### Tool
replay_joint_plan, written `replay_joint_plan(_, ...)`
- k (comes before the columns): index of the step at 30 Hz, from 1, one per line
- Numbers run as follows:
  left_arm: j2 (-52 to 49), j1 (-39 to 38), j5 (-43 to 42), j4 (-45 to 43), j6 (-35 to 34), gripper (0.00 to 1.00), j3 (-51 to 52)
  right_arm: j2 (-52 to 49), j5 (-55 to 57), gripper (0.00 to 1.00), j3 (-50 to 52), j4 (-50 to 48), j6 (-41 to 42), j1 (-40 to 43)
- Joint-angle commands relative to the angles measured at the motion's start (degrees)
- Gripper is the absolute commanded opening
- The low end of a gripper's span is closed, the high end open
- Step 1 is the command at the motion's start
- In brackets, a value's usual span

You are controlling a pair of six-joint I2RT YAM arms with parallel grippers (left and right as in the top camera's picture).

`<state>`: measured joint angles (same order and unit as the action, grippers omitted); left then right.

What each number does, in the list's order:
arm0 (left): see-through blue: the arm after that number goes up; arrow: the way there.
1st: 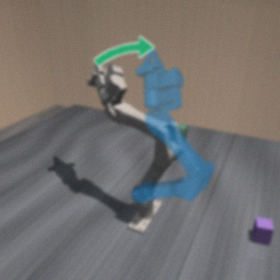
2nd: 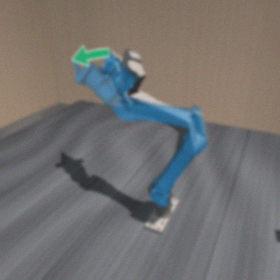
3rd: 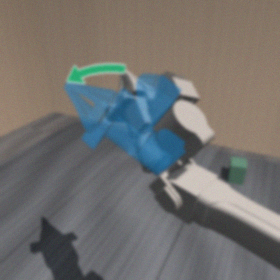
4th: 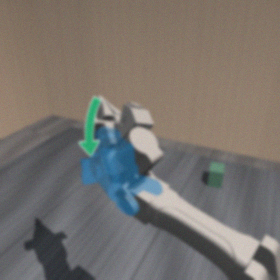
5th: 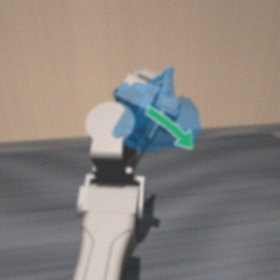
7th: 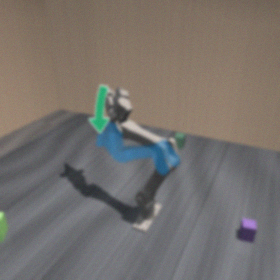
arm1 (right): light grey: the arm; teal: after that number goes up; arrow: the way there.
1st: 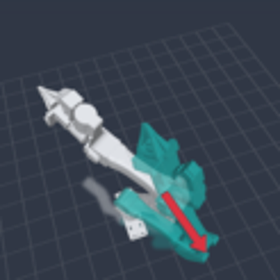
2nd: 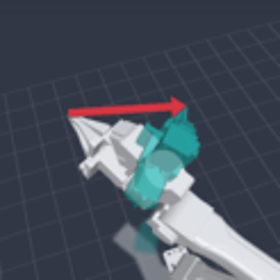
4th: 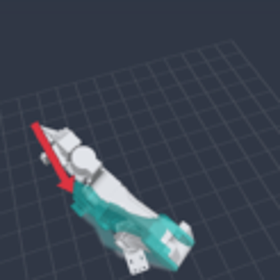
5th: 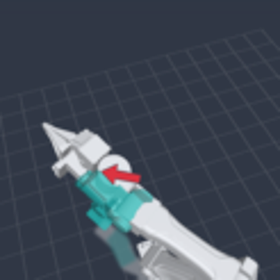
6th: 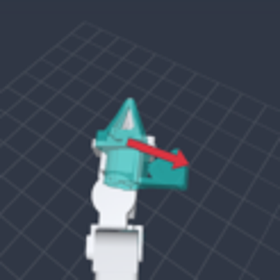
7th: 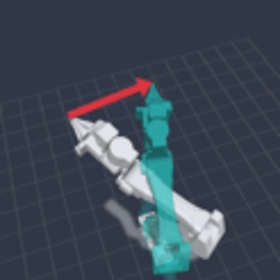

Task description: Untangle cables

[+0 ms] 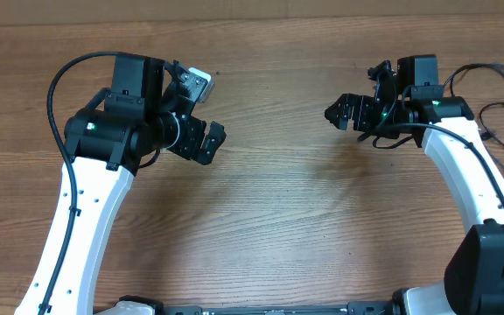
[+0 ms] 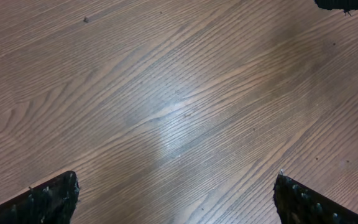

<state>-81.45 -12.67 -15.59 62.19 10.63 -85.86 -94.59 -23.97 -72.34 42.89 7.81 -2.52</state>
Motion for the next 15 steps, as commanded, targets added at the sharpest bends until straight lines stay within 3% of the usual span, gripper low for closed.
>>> replay_joint_plan(1,-0.15,-0.04,0.15,0.48,-0.57,1.00,-0.42,0.02,-0.11,1.00,-0.59,-0.33,-0.42,-0.04)
replay_joint_plan(15,8.28,-0.11,-1.77,-0.79,-0.55,1.00,-0.39,0.02,-0.13,1.00,-0.59,-0.33,-0.42,-0.04)
